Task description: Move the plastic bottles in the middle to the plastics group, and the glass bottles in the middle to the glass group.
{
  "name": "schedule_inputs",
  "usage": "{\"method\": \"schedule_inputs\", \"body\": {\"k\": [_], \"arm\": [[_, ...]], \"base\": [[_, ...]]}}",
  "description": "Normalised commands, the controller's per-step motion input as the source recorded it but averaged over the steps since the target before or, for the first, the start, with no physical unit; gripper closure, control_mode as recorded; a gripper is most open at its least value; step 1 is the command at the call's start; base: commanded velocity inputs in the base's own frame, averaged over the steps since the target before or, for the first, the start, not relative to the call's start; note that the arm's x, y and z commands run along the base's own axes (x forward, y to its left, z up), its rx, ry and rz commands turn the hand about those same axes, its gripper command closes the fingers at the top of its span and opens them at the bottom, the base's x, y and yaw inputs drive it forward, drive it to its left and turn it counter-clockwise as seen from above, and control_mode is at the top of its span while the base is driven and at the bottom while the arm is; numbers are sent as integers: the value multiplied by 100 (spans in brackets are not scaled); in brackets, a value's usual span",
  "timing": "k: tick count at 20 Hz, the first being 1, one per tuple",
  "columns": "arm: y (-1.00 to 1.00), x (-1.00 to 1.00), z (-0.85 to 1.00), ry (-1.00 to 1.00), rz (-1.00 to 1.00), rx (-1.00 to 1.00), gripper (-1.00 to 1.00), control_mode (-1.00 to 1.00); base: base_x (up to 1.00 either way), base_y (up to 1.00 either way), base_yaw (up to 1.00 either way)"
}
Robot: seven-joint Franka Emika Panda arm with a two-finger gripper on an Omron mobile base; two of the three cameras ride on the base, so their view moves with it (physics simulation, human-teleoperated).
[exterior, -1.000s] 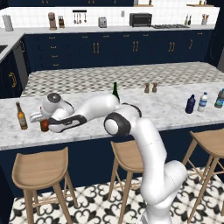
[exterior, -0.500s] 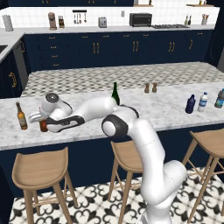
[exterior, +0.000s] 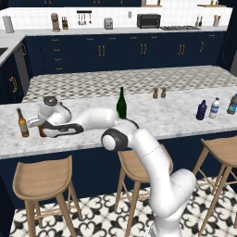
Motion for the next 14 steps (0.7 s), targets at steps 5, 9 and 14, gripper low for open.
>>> {"method": "schedule_inputs", "body": {"k": [5,9,14], "arm": [[-3,0,-15,0,0,0,100,-100],[-22,-2,-31,0,0,0,100,-100],[-6,0,-2,0,0,0,100,-100]], "base": [[0,0,0],[0,0,0],[0,0,0]]}}
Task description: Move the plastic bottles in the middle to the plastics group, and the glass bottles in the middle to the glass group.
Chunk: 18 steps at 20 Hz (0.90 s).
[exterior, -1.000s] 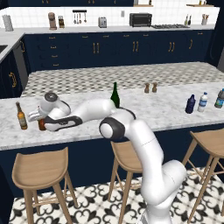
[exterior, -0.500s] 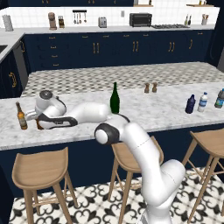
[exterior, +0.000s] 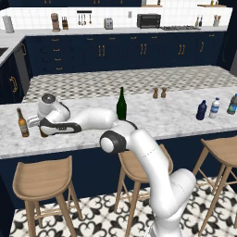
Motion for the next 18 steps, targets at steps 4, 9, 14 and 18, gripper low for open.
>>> {"method": "schedule_inputs", "body": {"k": [4,9,14,18], "arm": [[0,0,0,0,0,0,-100,-100],[0,0,0,0,0,0,-100,-100],[0,0,0,0,0,0,-100,-100],[-1,0,0,0,0,0,-100,-100]], "base": [[0,0,0],[0,0,0],[0,0,0],[0,0,0]]}}
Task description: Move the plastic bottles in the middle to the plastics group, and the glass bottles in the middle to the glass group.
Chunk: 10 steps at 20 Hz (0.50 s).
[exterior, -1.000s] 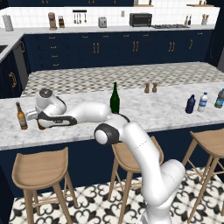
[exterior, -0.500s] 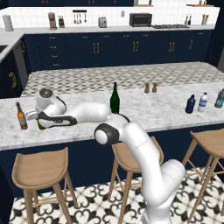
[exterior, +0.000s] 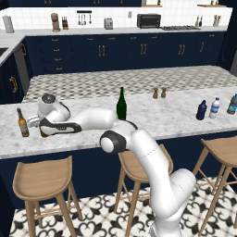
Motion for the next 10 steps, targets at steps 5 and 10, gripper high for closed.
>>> {"method": "schedule_inputs", "body": {"k": [5,10], "arm": [[-4,0,15,0,0,0,-100,-100],[0,0,28,0,0,0,-100,-100]], "base": [[0,0,0],[0,0,0]]}}
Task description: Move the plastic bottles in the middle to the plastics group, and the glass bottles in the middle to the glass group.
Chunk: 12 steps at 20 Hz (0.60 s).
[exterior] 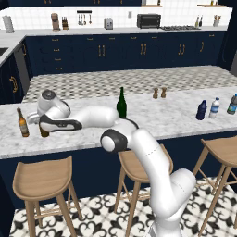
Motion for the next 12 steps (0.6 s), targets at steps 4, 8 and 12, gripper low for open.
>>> {"method": "schedule_inputs", "body": {"k": [4,8,12], "arm": [[-13,-17,20,0,0,0,-100,-100],[-39,-52,26,0,0,3,-100,-100],[-56,-69,42,0,0,6,-100,-100]], "base": [[0,0,0],[0,0,0],[0,0,0]]}}
